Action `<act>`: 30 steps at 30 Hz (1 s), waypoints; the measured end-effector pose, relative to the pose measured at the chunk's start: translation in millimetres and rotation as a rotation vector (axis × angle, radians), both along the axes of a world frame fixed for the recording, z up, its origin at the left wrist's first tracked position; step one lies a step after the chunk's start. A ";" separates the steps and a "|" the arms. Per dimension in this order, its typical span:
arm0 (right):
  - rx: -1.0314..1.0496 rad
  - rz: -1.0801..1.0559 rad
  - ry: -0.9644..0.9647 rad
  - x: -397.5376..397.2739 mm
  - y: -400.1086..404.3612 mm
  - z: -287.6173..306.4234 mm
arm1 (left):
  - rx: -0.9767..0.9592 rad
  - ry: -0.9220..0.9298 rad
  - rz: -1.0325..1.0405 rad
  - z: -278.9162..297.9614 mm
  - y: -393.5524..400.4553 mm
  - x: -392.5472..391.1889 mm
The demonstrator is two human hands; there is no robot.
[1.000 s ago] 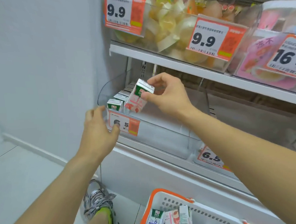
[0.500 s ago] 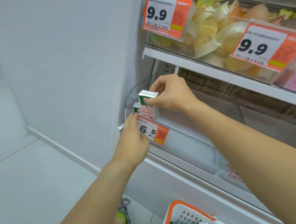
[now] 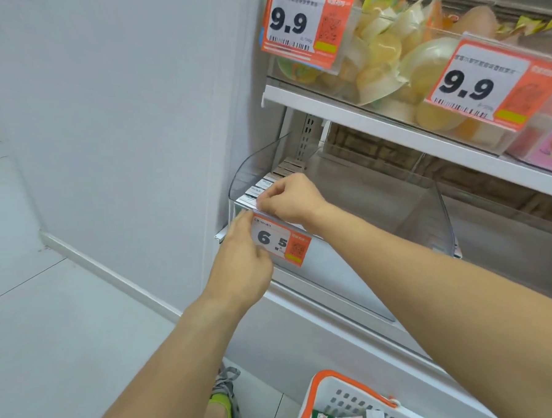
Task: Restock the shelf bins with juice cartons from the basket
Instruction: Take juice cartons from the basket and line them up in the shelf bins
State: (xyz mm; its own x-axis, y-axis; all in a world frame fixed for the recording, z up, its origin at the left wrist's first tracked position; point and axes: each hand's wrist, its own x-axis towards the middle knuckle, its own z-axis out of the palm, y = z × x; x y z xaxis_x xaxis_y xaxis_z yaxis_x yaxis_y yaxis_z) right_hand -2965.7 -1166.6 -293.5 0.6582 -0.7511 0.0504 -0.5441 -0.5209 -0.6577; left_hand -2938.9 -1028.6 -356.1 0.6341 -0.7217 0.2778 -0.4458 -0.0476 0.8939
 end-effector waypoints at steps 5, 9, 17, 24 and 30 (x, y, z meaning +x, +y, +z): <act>-0.002 0.049 0.005 -12.4 4.3 9.3 | 0.009 -0.022 0.042 0.5 -1.1 0.4; -0.263 0.028 -0.271 -64.5 28.4 22.6 | -0.071 -0.075 0.263 5.5 3.0 -12.4; -0.062 -0.131 -0.457 -263.2 97.8 -54.5 | 0.264 -0.185 -0.338 -32.7 18.3 -119.8; 0.239 -0.210 0.009 -379.7 120.9 -196.8 | 0.719 -0.366 -0.694 -120.5 35.0 -209.5; 0.419 -0.224 0.209 -407.2 120.7 -257.4 | 1.033 -0.612 -0.705 -167.2 41.0 -219.1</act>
